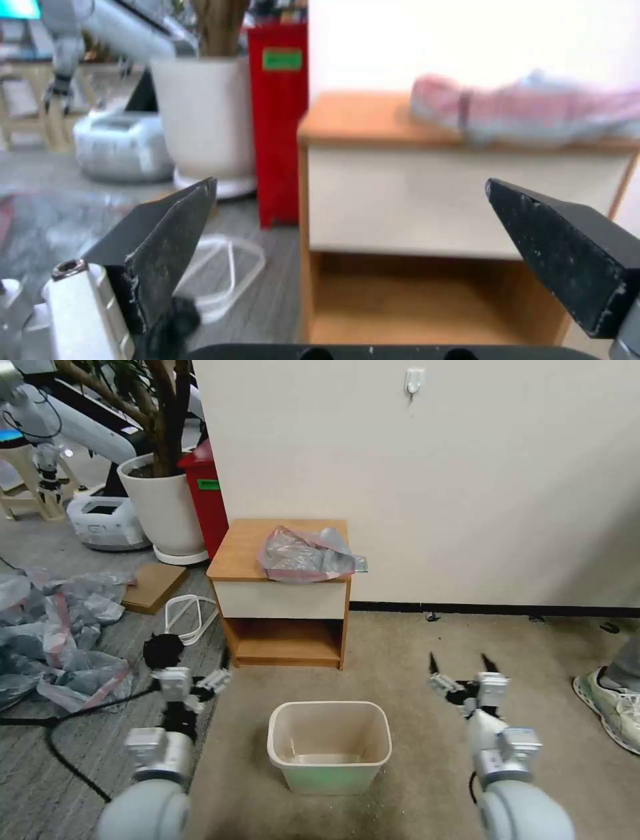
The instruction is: Pick up the garbage bag from the table and place it over the trash can.
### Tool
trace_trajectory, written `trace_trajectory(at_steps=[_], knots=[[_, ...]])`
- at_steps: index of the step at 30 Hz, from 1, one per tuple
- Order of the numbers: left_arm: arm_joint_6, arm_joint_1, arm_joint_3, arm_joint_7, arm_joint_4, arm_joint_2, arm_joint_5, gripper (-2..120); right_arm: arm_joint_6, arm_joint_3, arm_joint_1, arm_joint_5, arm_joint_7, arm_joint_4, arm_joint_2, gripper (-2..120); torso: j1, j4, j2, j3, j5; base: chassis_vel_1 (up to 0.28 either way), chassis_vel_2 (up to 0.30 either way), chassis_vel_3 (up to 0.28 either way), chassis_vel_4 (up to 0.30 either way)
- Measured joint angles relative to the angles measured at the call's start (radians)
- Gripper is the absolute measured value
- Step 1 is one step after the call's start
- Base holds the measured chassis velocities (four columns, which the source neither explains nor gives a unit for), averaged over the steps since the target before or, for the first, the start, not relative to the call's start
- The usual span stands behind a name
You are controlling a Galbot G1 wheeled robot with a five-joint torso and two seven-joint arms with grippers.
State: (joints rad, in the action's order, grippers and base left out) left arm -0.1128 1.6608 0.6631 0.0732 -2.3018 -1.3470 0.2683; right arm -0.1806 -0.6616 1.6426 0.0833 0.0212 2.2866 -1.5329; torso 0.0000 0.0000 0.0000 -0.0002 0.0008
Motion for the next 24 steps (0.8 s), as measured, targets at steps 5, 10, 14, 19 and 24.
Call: trace_trajectory(at_steps=[5,10,14,19,24], knots=[[0.047,0.009,0.003,-0.002,0.014,0.032,0.017,100,-0.069,-0.042,0.035,0.032,0.009,0.110,-0.013,100,0.000,-0.0002,0.000,0.000,-0.0013,0.000,0.000,0.000,0.000],[0.089,0.009,0.008,-0.005,0.035,0.044,0.020,100,-0.074,-0.045,0.037,0.037,0.009,0.116,-0.013,100,0.000,0.0000,0.000,0.000,-0.0008,0.000,0.000,0.000,0.000],[0.116,0.002,0.006,-0.011,0.051,0.047,0.021,100,0.013,-0.024,0.027,0.109,0.006,0.080,0.026,100,0.000,0.0000,0.000,0.000,-0.0009,0.000,0.000,0.000,0.000],[0.162,0.006,0.004,-0.017,0.064,0.050,0.033,100,0.096,0.019,0.007,0.203,0.008,0.041,0.053,100,0.000,0.0000,0.000,0.000,-0.0004,0.000,0.000,0.000,0.000],[0.183,0.016,0.009,-0.030,0.069,0.055,0.035,100,0.099,0.061,-0.024,0.281,0.027,0.030,0.074,100,0.000,0.0000,0.000,0.000,-0.0007,0.000,0.000,0.000,0.000]])
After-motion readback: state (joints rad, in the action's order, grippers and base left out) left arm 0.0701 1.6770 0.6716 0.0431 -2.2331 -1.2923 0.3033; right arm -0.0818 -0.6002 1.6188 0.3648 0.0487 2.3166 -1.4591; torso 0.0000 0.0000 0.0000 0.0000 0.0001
